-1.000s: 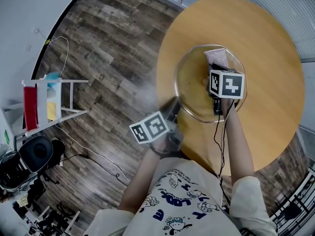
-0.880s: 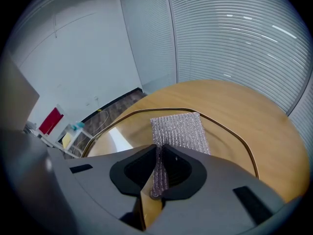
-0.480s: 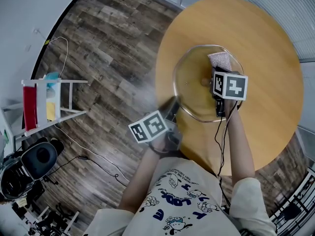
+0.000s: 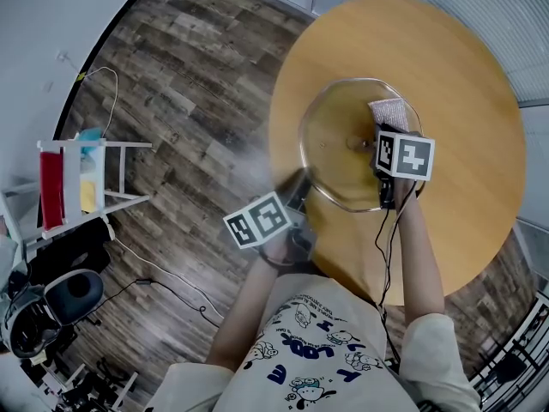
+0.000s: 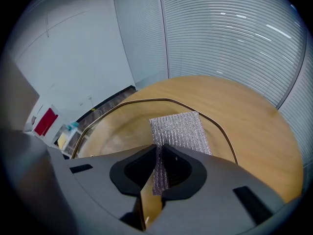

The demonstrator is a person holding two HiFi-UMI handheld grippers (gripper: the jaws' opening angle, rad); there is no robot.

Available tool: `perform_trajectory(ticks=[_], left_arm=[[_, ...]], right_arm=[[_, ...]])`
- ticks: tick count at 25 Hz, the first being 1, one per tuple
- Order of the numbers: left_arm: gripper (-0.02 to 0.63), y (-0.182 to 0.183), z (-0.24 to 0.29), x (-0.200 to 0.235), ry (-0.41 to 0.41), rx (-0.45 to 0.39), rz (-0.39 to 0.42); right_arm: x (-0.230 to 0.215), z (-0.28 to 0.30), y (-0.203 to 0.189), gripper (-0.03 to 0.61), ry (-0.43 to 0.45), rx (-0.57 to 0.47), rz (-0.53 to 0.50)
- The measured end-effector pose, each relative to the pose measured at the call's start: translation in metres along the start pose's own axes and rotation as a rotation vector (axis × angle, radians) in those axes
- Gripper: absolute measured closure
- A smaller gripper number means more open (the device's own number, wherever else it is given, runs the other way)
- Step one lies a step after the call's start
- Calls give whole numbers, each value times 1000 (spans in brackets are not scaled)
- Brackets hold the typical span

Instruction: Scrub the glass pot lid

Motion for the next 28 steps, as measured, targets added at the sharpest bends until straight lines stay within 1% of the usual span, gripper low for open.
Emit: perform_trajectory(ticks=[13, 28], left_arm=[[546, -1, -2, -1, 3, 0, -3], [546, -7, -5, 1, 3, -1, -10]], right_arm=[[-13, -15, -11, 523, -43, 13, 21], [-17, -31, -28, 523, -56, 31, 55]])
Point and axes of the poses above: the fingertips, and each gripper's own axes: z forward along the fingers, x to its left, y out of its top, the point moved 4 cm from there along -z, backward along the fingers, and after that the axes turned 12 degrees about -x, right-handed, at the moved point
